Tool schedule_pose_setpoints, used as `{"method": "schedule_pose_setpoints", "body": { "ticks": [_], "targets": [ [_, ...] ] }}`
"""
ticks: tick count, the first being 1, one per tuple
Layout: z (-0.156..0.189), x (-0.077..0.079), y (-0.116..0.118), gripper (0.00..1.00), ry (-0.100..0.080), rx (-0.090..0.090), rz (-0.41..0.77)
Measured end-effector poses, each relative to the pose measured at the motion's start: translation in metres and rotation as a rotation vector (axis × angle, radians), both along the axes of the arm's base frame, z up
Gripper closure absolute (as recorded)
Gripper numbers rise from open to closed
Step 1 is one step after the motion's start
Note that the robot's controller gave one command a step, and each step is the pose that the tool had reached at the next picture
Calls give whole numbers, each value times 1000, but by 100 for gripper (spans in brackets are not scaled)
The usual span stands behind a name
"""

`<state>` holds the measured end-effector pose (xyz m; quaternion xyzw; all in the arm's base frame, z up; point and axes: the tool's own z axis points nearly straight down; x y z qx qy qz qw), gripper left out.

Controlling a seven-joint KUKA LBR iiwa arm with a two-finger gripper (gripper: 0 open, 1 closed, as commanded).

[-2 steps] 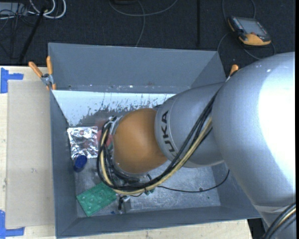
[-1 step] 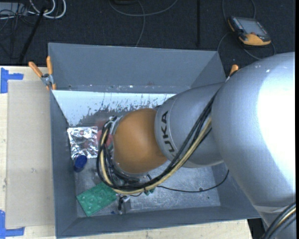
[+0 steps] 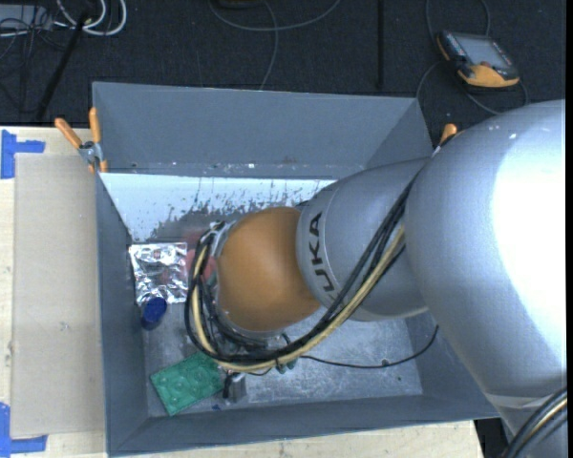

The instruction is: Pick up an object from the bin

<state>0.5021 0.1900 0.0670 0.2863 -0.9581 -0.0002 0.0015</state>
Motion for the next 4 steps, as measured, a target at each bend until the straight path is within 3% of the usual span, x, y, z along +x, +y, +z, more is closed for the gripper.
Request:
{"method": "schedule_pose_setpoints", "body": {
  "ticks": [3,4],
  "targets": [
    [33,1,0,100,-3,2,-17],
    [64,1,1,100,-6,1,-22]
  ]
}}
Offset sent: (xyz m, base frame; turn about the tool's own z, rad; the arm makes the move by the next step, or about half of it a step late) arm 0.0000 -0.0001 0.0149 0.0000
